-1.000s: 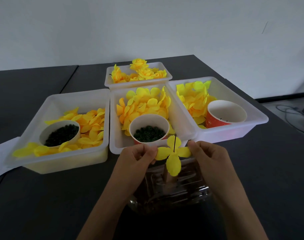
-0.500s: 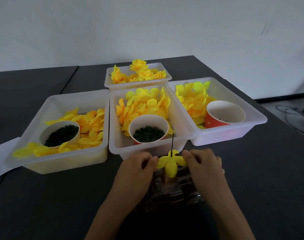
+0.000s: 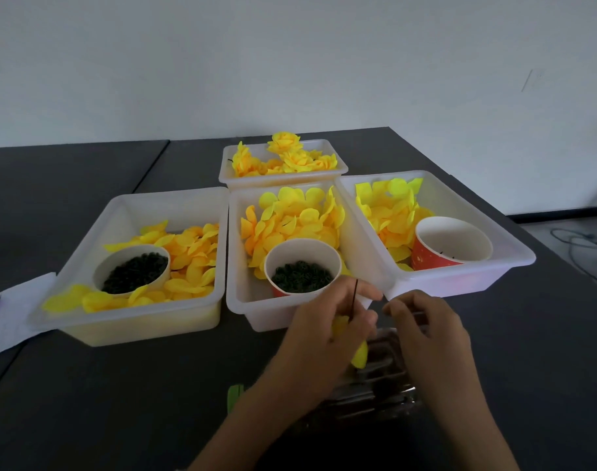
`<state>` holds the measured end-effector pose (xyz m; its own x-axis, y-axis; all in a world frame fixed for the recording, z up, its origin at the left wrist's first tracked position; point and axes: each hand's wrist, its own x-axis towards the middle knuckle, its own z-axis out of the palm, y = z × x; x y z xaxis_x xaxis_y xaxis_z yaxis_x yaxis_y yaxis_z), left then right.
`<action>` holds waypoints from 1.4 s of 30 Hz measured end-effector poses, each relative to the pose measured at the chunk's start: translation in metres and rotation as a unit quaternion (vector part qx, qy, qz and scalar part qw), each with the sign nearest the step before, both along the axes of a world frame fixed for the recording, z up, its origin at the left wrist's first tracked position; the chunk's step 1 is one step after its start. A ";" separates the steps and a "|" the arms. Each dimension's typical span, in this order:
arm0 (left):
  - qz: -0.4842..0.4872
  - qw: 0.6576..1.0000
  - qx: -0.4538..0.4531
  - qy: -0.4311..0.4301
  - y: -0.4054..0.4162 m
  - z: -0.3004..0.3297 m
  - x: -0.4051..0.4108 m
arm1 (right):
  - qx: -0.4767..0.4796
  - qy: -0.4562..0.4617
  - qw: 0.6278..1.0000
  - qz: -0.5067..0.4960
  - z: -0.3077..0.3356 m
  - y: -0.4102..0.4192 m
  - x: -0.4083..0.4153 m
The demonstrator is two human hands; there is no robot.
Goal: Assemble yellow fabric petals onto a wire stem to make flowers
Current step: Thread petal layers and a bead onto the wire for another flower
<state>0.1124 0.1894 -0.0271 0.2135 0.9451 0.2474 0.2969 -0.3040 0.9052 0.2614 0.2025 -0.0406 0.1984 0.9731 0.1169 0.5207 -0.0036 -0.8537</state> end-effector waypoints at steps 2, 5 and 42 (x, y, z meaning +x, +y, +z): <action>-0.007 1.000 0.001 0.005 0.001 -0.005 0.005 | 0.008 -0.002 1.000 0.011 0.002 0.003 0.000; -0.009 1.000 -0.001 0.027 0.002 -0.010 0.008 | 0.019 -0.009 1.000 0.024 0.003 0.007 0.002; 0.007 0.999 -0.028 0.030 0.020 -0.026 0.014 | -0.024 -0.175 0.886 0.429 0.051 0.140 -0.064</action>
